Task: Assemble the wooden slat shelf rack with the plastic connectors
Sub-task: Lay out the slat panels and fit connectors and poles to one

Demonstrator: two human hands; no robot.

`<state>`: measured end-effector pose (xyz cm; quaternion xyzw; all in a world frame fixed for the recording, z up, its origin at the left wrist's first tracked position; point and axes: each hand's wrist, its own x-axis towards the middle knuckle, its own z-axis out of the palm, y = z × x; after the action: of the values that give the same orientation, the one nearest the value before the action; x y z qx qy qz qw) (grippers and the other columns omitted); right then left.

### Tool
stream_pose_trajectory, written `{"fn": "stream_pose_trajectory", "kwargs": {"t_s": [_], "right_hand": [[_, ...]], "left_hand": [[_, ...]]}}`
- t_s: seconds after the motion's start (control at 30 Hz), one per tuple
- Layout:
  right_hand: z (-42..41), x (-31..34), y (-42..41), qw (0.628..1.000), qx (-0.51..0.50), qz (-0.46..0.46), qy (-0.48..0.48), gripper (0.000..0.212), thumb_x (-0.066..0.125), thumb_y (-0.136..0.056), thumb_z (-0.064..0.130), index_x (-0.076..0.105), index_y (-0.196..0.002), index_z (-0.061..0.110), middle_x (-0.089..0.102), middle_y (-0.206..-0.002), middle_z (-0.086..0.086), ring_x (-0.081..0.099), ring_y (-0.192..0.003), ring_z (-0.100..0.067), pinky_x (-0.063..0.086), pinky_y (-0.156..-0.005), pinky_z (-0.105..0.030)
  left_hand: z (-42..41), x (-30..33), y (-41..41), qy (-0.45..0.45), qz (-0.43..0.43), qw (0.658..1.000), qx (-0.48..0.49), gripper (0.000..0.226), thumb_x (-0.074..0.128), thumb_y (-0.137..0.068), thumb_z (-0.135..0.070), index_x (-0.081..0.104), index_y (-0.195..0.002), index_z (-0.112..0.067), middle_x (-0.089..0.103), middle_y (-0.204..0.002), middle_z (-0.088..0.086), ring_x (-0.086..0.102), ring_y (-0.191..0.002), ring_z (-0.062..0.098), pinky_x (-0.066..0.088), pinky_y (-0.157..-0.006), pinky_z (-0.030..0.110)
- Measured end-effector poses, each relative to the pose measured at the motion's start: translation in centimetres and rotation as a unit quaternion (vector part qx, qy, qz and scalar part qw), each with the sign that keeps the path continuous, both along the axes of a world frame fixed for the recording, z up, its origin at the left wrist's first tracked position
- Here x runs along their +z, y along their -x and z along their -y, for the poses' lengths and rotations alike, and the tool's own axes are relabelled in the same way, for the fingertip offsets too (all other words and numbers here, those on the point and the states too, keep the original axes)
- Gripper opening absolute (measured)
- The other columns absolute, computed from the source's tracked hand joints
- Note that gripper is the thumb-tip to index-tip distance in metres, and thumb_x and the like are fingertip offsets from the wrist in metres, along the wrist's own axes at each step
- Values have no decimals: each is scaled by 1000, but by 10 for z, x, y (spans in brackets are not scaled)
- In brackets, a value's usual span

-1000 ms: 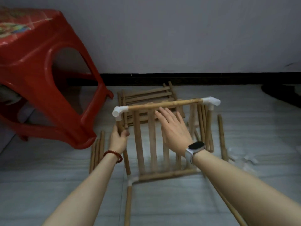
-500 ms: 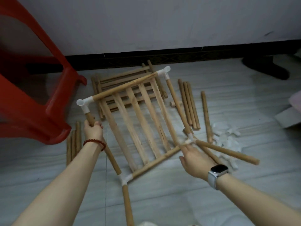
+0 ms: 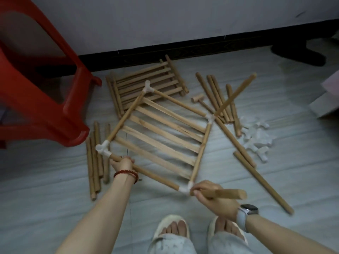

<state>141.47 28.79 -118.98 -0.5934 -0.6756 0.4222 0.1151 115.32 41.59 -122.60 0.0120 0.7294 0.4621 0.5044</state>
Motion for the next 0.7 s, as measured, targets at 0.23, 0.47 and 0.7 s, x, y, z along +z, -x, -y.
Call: {"fn": "stream_pose_trajectory", "kwargs": {"t_s": [0.23, 0.47, 0.7], "right_hand": [[6, 11, -33, 996, -57, 33, 61, 18, 50, -91, 9, 67, -88, 3, 61, -91, -2, 58, -90, -18, 43, -81, -25], [15, -1, -71, 994, -34, 52, 86, 24, 56, -92, 23, 57, -115, 19, 46, -116, 12, 52, -100, -7, 45, -90, -25], [8, -45, -133, 934, -128, 326, 63, 42, 42, -95, 23, 38, -137, 19, 40, -136, -5, 36, -127, -25, 36, -101, -39]], "left_hand": [[56, -11, -16, 164, 2, 974, -157, 22, 43, -92, -11, 40, -71, -15, 41, -73, 2, 43, -59, 15, 43, -53, 21], [80, 1, -41, 244, -127, 824, -495, 22, 42, -96, -25, 49, -95, -4, 52, -76, 10, 52, -58, 21, 37, -48, 21], [61, -10, -60, 14, -521, 569, -636, 29, 43, -94, -33, 59, -102, -9, 62, -102, 13, 58, -92, 31, 46, -74, 34]]}}
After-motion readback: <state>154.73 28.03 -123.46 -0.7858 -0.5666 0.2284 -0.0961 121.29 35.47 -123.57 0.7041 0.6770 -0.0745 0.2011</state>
